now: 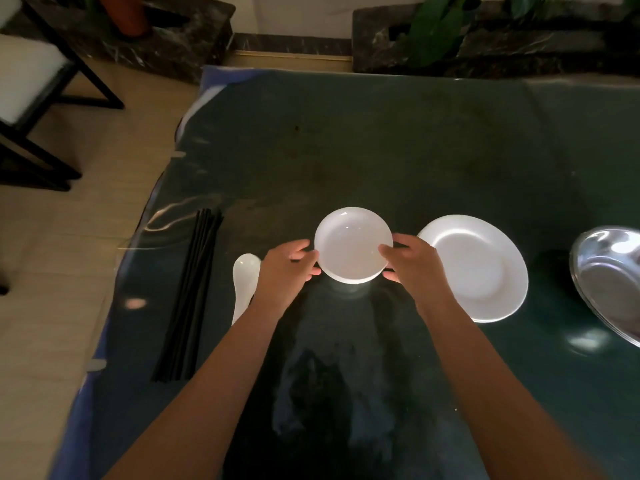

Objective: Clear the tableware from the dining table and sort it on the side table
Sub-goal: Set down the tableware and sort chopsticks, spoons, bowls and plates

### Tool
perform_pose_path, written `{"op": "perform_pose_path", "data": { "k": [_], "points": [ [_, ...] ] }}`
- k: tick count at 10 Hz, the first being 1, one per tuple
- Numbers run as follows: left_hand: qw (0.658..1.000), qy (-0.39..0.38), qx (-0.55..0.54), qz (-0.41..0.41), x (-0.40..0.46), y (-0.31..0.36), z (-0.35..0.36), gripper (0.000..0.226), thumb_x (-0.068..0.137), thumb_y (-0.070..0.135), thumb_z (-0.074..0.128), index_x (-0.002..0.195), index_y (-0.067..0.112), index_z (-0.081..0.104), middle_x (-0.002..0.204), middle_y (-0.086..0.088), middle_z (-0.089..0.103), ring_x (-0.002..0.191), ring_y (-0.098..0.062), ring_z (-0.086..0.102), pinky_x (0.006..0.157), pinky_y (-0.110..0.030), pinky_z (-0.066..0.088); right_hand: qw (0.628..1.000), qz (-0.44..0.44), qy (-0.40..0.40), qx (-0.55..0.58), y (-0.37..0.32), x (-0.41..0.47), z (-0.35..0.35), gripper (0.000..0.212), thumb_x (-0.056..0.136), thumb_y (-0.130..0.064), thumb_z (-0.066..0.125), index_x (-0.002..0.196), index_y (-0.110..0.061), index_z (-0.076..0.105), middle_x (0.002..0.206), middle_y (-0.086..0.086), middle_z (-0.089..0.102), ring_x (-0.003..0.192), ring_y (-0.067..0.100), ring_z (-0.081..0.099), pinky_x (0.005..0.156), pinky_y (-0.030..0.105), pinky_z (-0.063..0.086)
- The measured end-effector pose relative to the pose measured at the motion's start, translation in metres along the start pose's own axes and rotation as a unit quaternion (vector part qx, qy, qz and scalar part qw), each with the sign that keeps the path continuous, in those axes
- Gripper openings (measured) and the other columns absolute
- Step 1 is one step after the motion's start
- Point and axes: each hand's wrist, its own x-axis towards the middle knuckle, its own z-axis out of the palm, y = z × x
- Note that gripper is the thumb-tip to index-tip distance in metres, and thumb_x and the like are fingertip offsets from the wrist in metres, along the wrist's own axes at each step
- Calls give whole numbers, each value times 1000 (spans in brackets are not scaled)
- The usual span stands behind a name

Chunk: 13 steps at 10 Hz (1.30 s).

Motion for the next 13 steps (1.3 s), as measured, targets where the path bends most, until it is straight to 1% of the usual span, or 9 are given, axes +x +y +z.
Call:
{"op": "perform_pose_path", "data": {
  "k": [1,2,3,4,6,7,8,9,13],
  "points": [
    [996,53,50,58,-22,-9,-16,30,88,22,58,118,19,61,95,11,65,83,2,64,72,-4,45,997,-16,73,-30,-3,-12,-4,35,85,-29,61,117,-18,60,115,3,67,94,20,64,86,31,52],
    [946,150,202,203,-65,-39,-50,34,81,17,67,114,17,63,101,9,62,90,2,55,79,-1,38,971,-167,155,-78,-22,-36,5,27,83,-24,64,110,-20,63,110,2,64,84,11,58,70,16,46],
    [906,164,298,252,-89,-65,-67,41,75,14,74,114,12,63,111,-3,62,100,-10,55,84,-18,43,954,-269,93,-94,-38,-45,32,29,83,-20,65,112,-19,63,112,4,60,96,17,58,87,28,49],
    [888,121,365,254,-111,-94,-79,51,64,8,81,113,4,65,115,-14,63,101,-29,63,81,-35,52,884,-398,-32,-244,-61,-45,87,39,85,-20,63,124,-18,57,124,7,56,114,22,53,98,32,42],
    [897,87,362,240,-111,-104,-80,53,58,-1,82,109,1,67,111,-18,66,94,-31,68,70,-38,59,767,-429,-201,-433,-73,-25,145,48,92,-19,53,138,-25,41,146,5,39,133,24,38,103,37,40],
    [905,79,340,243,-107,-105,-78,50,61,-4,80,109,1,67,109,-15,67,90,-26,68,69,-33,59,773,-401,-218,-439,-74,-20,155,46,93,-18,51,138,-25,42,144,7,43,130,24,42,104,35,39],
    [961,71,232,134,-101,-105,-77,34,90,24,54,124,22,55,119,18,52,103,9,48,81,1,37,807,-348,-216,-425,-75,-18,162,40,95,-19,50,134,-22,48,139,7,51,125,25,49,106,33,37],
    [972,56,206,98,-98,-109,-72,36,94,41,36,126,33,49,112,34,39,96,22,37,76,10,25,818,-325,-217,-423,-76,-16,164,37,95,-18,50,132,-21,51,136,7,54,122,25,52,105,32,38],
    [974,36,195,106,-59,-94,-63,37,94,38,38,127,27,51,120,20,49,105,10,41,80,5,31,845,-292,-206,-397,-98,20,150,31,92,-10,52,121,-17,62,126,9,62,113,25,57,101,33,44]
  ]
}}
